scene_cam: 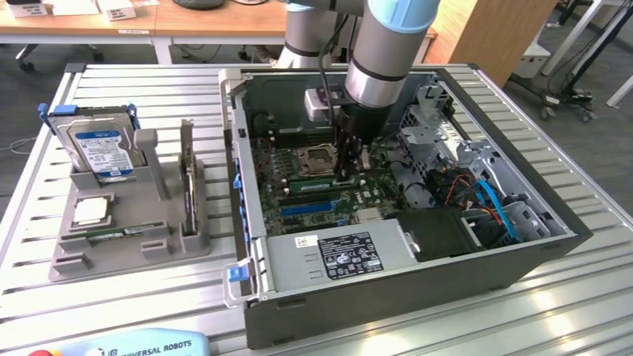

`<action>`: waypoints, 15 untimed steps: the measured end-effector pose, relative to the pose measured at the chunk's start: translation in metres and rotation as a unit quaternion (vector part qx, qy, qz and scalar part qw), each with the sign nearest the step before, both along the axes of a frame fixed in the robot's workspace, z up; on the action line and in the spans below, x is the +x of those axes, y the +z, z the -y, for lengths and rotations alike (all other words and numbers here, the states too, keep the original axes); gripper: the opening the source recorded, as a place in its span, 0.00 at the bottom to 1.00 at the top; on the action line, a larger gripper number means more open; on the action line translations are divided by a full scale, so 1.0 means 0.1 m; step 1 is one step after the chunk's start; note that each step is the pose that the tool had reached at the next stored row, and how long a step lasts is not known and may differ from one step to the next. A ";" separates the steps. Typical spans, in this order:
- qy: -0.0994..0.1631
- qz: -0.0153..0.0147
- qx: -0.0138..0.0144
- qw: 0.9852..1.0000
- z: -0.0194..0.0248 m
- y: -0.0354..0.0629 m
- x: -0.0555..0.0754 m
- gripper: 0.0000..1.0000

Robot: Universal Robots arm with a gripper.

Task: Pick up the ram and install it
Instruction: 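Insert the ram into the slot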

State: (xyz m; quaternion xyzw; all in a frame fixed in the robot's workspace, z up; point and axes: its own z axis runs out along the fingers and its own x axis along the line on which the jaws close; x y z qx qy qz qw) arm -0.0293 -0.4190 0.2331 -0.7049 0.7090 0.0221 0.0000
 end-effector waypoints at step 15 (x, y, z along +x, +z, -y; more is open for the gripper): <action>0.000 0.000 0.000 1.000 0.000 0.359 0.00 0.25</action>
